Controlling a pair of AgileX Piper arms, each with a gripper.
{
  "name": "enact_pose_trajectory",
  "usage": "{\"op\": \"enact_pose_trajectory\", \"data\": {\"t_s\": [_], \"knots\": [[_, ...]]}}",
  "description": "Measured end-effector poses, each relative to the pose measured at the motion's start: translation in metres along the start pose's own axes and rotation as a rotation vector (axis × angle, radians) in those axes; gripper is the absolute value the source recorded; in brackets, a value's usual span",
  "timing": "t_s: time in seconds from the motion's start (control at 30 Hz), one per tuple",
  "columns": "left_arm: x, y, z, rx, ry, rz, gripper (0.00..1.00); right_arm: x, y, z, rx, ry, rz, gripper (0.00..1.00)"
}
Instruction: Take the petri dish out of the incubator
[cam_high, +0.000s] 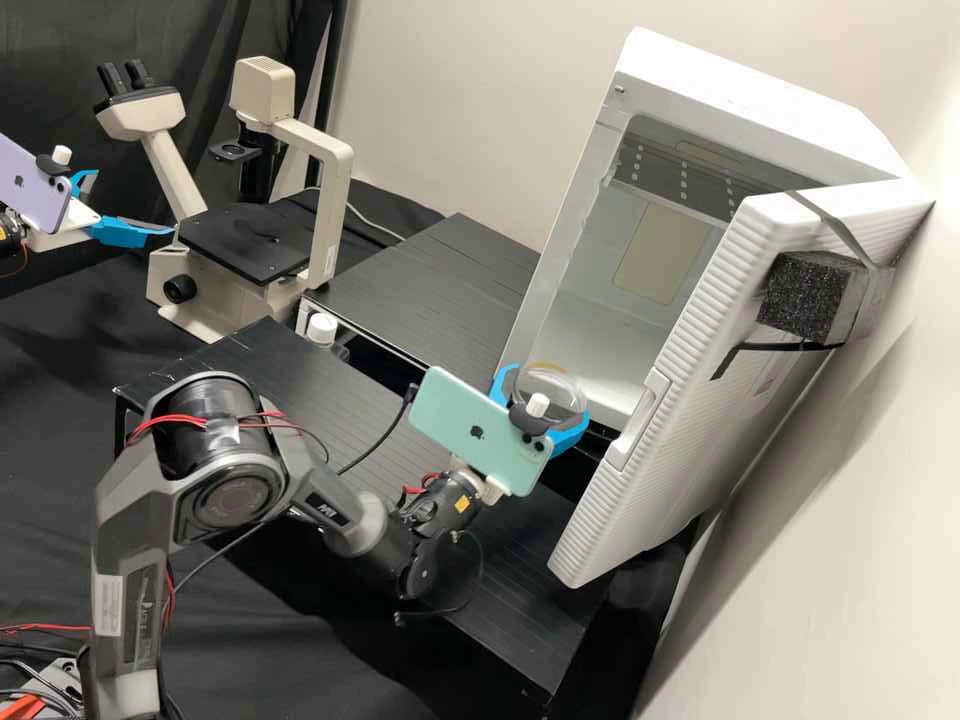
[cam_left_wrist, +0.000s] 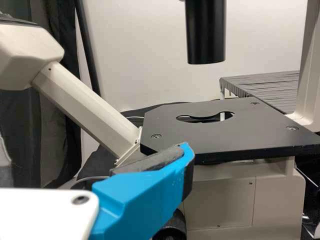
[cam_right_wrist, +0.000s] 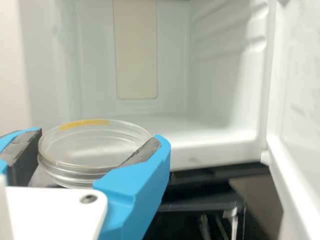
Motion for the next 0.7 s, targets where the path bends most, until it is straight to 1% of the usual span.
{"op": "enact_pose_trajectory", "data": {"t_s": [0.07,0.1,0.17,0.33,0.43,0.5,0.7], "knots": [[0.0,0.0,0.0,0.0,0.0,0.0,1.0,-0.015,-0.005,-0.004,-0.014,-0.01,-0.019,0.0],[0.0,0.0,0.0,0.0,0.0,0.0,1.0,-0.027,-0.011,-0.006,-0.012,-0.017,-0.038,0.0],[0.0,0.0,0.0,0.0,0.0,0.0,1.0,-0.04,-0.018,-0.01,-0.02,-0.021,-0.072,0.0],[0.0,0.0,0.0,0.0,0.0,0.0,1.0,-0.069,-0.037,-0.023,-0.047,-0.006,-0.16,0.0],[0.0,0.0,0.0,0.0,0.0,0.0,1.0,-0.078,-0.044,-0.027,-0.059,0.003,-0.191,0.0],[0.0,0.0,0.0,0.0,0.0,0.0,1.0,-0.082,-0.049,-0.028,-0.061,0.008,-0.208,0.0],[0.0,0.0,0.0,0.0,0.0,0.0,1.0,-0.082,-0.058,-0.031,-0.048,0.022,-0.244,0.0]]}}
